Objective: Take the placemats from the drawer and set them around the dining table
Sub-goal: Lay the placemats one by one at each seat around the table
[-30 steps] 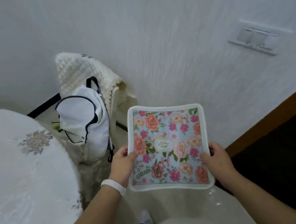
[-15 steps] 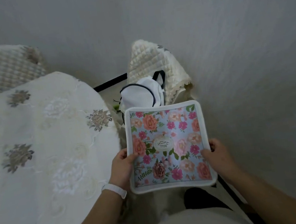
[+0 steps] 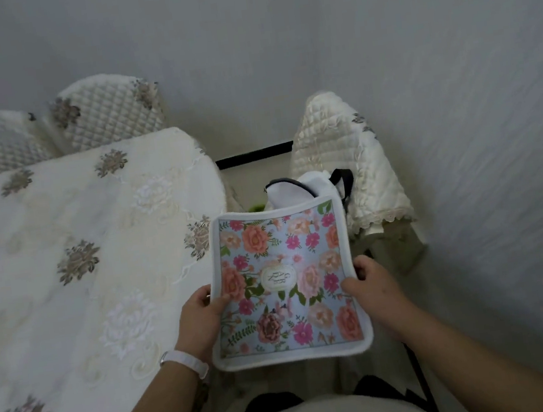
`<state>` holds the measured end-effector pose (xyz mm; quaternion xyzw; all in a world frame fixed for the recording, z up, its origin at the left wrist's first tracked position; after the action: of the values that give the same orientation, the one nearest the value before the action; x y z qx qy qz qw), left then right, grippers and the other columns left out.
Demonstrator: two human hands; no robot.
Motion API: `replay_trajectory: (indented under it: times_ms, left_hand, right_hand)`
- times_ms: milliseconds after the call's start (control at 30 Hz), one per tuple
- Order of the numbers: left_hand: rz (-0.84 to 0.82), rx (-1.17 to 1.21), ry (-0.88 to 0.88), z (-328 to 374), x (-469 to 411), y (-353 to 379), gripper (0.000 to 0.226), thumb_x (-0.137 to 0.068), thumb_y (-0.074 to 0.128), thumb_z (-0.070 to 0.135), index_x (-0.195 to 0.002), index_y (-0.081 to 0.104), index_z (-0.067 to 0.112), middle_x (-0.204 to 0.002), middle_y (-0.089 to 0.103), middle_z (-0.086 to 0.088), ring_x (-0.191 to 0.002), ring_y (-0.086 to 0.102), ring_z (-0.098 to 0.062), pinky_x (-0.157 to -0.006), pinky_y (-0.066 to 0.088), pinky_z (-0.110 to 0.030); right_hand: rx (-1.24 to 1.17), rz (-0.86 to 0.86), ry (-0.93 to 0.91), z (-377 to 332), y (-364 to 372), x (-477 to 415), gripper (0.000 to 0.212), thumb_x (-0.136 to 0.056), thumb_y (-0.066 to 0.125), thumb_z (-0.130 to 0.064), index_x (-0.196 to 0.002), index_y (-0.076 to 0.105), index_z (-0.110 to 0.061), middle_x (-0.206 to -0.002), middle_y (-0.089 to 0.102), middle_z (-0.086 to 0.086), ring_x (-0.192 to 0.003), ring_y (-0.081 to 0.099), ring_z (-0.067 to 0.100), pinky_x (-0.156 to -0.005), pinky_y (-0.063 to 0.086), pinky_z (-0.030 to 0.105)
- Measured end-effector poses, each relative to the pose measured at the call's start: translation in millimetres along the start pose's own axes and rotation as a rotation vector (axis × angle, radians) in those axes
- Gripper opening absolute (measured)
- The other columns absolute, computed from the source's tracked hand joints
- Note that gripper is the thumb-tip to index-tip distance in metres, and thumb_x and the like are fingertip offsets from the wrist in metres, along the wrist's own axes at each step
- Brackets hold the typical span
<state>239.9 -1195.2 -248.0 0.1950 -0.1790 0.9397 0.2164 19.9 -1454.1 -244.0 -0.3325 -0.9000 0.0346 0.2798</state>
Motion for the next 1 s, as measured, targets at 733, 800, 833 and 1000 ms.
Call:
replay_trajectory:
  times_ms: [733, 800, 833, 1000]
  left_hand:
    - [0.305, 0.051, 0.019, 20.8, -57.0, -115.1, 0.01, -0.087, 0.068, 0.019, -0.089, 0.069, 0.029, -0.078, 0.075, 0.009, -0.065, 0.072, -0.01, -0.049, 0.054, -0.019]
    - [0.284, 0.075, 0.037, 26.5, -76.6, -123.5, 0.012, -0.087, 0.068, 0.016, -0.09, 0.07, 0.028, -0.078, 0.075, 0.012, -0.065, 0.072, -0.009, -0.048, 0.053, -0.017]
    - [0.274, 0.076, 0.048, 30.1, -86.5, -128.5, 0.013, -0.087, 0.067, 0.015, -0.09, 0.07, 0.028, -0.078, 0.075, 0.013, -0.066, 0.071, -0.009, -0.048, 0.053, -0.016]
    - [0.24, 0.053, 0.065, 42.0, -141.8, -159.1, 0.016, -0.086, 0.067, 0.017, -0.084, 0.07, 0.032, -0.077, 0.075, 0.009, -0.067, 0.071, -0.01, -0.053, 0.054, -0.022]
  right_hand:
    - [0.207, -0.236, -0.12, -101.7, 112.8, -101.4, 0.013, -0.09, 0.061, -0.016, -0.097, 0.058, -0.026, -0.096, 0.069, -0.005, -0.082, 0.069, 0.011, -0.059, 0.053, 0.026]
    - [0.198, -0.224, -0.105, -111.2, 123.2, -112.7, 0.013, -0.09, 0.062, -0.016, -0.096, 0.058, -0.026, -0.096, 0.07, -0.005, -0.08, 0.07, 0.01, -0.058, 0.053, 0.024]
    - [0.193, -0.221, -0.098, -116.2, 129.3, -118.4, 0.014, -0.09, 0.063, -0.016, -0.096, 0.058, -0.027, -0.096, 0.07, -0.006, -0.078, 0.071, 0.009, -0.058, 0.054, 0.024]
    - [0.145, -0.202, -0.069, -134.3, 164.4, -144.7, 0.014, -0.09, 0.062, -0.012, -0.101, 0.06, -0.021, -0.097, 0.073, -0.003, -0.079, 0.074, 0.01, -0.064, 0.06, 0.03]
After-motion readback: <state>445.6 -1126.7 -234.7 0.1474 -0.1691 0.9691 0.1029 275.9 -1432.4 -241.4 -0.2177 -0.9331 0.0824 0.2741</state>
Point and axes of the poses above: each hand's wrist, its own x-axis away from the middle knuckle, its own y-axis out of the palm, z = x × y, the point moved 10 cm from there along -x, towards the middle knuckle
